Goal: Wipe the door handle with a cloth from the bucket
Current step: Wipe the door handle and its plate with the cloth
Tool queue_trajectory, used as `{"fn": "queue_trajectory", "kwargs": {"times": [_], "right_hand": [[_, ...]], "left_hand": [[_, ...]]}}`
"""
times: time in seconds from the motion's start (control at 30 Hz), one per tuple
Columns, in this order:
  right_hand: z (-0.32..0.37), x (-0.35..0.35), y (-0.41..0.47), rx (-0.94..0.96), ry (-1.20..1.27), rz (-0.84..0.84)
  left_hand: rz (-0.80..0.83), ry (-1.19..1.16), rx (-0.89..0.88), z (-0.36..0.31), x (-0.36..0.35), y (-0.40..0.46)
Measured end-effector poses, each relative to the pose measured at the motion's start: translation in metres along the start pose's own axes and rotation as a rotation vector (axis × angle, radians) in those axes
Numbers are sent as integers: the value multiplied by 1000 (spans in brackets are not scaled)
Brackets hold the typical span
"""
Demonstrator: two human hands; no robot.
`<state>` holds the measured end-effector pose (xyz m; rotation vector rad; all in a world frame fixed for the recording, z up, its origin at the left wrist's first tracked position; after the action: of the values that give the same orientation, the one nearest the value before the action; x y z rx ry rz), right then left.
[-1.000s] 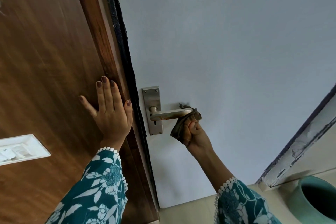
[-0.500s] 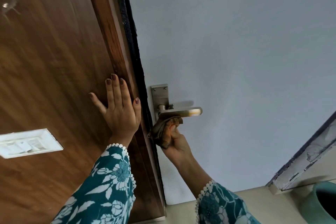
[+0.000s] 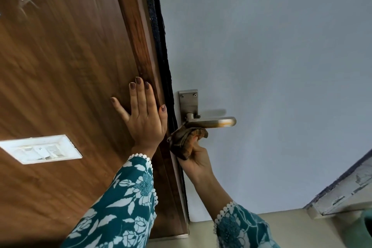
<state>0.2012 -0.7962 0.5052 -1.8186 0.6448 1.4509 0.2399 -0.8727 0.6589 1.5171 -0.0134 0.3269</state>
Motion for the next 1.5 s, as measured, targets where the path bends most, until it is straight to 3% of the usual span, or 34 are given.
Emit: {"fn": "queue_trajectory", "kwargs": {"times": [0.27, 0.43, 0.57, 0.63, 0.8, 0.9, 1.0, 1.5], "right_hand": [[9, -3, 1, 50, 60, 68], [63, -1, -9, 213, -234, 48], [107, -7, -25, 293, -283, 75], [128, -9, -37, 397, -442, 55], [185, -32, -92, 910, -1064, -108], [183, -51, -116, 1180, -1397, -248], [155, -61, -110, 1390, -1706, -254], [114, -65, -89, 1546, -1940, -165]], "left_hand": [[6, 10, 19, 2, 0, 1], [2, 19, 7, 1, 1, 1], [1, 25, 16, 1, 1, 1], [5, 25, 27, 2, 0, 1], [13, 49, 35, 1, 1, 1], [-4, 40, 30, 1, -2, 4], [-4, 35, 13, 0, -3, 4], [-62, 29, 1, -2, 3, -2]]}}
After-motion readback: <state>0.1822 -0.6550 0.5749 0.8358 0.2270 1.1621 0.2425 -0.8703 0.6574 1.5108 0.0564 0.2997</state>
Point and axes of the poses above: each hand's wrist, its own y-axis towards the middle knuckle, its own x-axis out of the back of the hand, z = x × y, the point moved 8 cm from there along y, towards the middle knuckle, and after that the axes turned 1 degree about y, right-handed, at the moved point
